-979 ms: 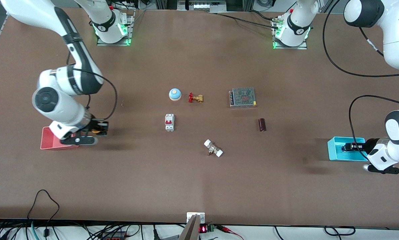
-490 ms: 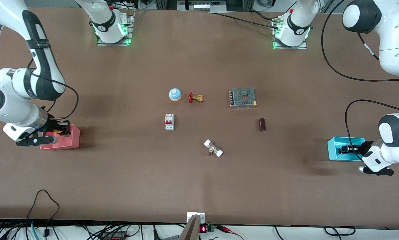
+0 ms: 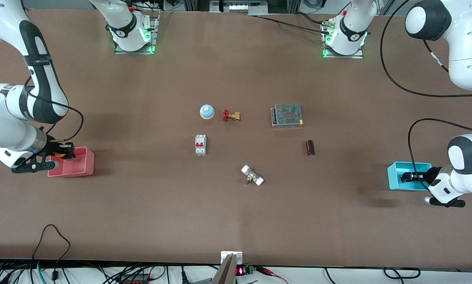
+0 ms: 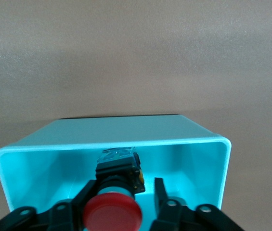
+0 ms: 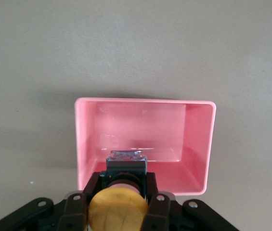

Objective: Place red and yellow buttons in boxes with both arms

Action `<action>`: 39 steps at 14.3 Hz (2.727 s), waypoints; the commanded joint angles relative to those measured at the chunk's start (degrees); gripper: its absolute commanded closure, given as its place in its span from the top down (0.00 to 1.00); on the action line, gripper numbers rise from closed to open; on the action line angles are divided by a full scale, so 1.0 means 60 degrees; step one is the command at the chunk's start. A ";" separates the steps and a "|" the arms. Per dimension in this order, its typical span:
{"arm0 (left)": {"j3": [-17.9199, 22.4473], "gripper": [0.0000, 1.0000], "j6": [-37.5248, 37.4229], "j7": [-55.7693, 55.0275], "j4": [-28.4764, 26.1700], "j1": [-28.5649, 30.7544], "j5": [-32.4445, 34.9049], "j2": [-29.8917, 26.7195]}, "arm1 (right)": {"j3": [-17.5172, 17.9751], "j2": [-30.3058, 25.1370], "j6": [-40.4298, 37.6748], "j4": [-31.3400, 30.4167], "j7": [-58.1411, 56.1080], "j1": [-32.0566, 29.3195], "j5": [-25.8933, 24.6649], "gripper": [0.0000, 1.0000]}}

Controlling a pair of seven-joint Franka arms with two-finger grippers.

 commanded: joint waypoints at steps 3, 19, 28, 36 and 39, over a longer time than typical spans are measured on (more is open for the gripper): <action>-0.0120 1.00 0.0015 0.0149 0.0160 0.0074 0.0215 -0.0150 | 0.0002 0.0405 0.0535 -0.0051 -0.0385 -0.0296 0.0138 0.16; 0.0011 1.00 -0.2519 -0.2749 -0.1626 -0.2341 0.0069 -0.5876 | 0.0002 0.0977 0.0960 -0.0095 -0.0370 -0.0370 0.0416 0.76; 0.0758 1.00 -0.2637 -0.2854 -0.3252 -0.2710 -0.0854 -0.7885 | 0.0089 -0.0557 -0.0617 -0.0008 -0.0297 -0.0194 0.0664 1.00; 0.0743 1.00 -0.2447 -0.2869 -0.3400 -0.2709 -0.0796 -0.7945 | 0.0134 -0.2802 -0.4734 0.2552 0.1900 0.1490 0.0650 1.00; 0.0743 1.00 -0.2476 -0.2854 -0.3444 -0.2549 -0.0796 -0.7959 | 0.0134 -0.3299 -0.5629 0.2849 0.1929 0.1564 0.0899 1.00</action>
